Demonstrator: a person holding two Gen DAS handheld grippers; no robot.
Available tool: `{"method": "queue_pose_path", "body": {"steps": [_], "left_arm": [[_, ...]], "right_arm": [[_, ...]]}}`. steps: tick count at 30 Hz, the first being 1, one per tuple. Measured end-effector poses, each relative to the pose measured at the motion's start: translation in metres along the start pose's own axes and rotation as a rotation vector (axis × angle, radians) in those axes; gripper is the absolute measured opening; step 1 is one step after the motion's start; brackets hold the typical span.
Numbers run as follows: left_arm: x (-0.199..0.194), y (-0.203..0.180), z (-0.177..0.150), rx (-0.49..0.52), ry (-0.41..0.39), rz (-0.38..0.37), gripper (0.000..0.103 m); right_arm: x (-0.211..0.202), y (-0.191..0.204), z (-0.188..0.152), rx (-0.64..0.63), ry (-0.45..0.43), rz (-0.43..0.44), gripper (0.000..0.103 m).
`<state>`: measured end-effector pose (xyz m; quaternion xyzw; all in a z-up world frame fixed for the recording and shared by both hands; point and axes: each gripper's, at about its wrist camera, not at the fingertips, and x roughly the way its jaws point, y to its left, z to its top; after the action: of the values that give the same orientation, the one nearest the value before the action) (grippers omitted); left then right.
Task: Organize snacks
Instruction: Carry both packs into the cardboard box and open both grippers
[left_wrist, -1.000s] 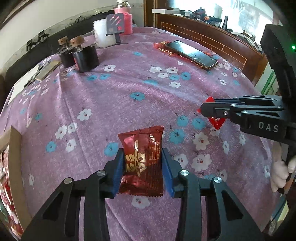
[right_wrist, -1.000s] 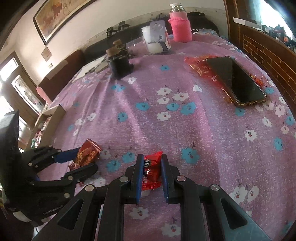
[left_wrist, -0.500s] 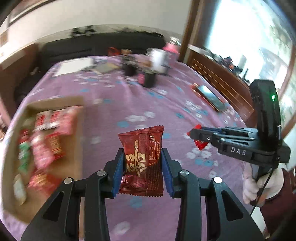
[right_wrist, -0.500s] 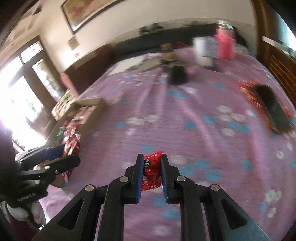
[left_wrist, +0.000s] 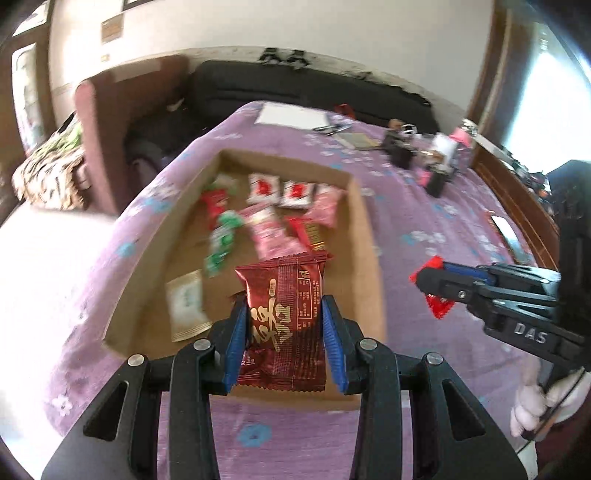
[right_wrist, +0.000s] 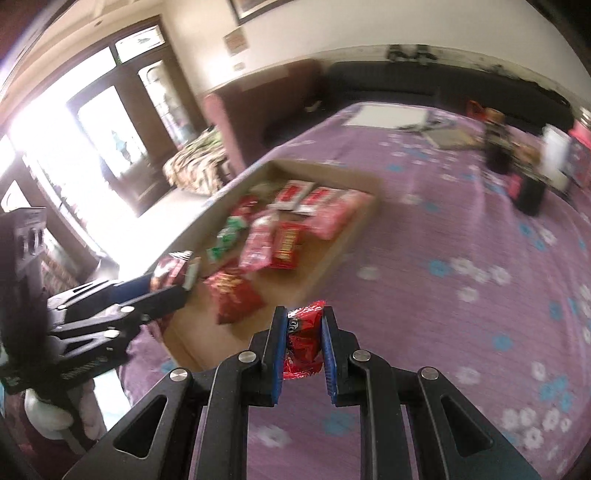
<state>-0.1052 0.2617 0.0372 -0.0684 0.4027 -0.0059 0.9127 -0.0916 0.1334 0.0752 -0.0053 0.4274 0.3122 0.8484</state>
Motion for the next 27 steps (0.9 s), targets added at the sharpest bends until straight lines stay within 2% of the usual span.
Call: {"method": "queue_pose_path", "body": {"steps": [6,14,21,25,27], "left_arm": [[0.018,0.02,-0.01,-0.057,0.047,-0.001,0.036],[0.033,0.021,-0.014,-0.065,0.084,-0.021,0.037],[0.033,0.019,-0.016,-0.058,0.077,-0.011,0.04],[0.029,0.014,-0.016,-0.041,0.071,-0.003,0.059],[0.025,0.011,-0.016,-0.033,0.061,0.005,0.061]], "right_arm": [[0.028,0.023,0.011,-0.027,0.03,0.017,0.017],[0.064,0.034,0.022,-0.054,0.065,-0.021,0.018],[0.082,0.035,0.022,-0.074,0.093,-0.058,0.019],[0.081,0.035,0.022,-0.069,0.079,-0.059,0.022],[0.075,0.034,0.022,-0.058,0.058,-0.053,0.028]]}}
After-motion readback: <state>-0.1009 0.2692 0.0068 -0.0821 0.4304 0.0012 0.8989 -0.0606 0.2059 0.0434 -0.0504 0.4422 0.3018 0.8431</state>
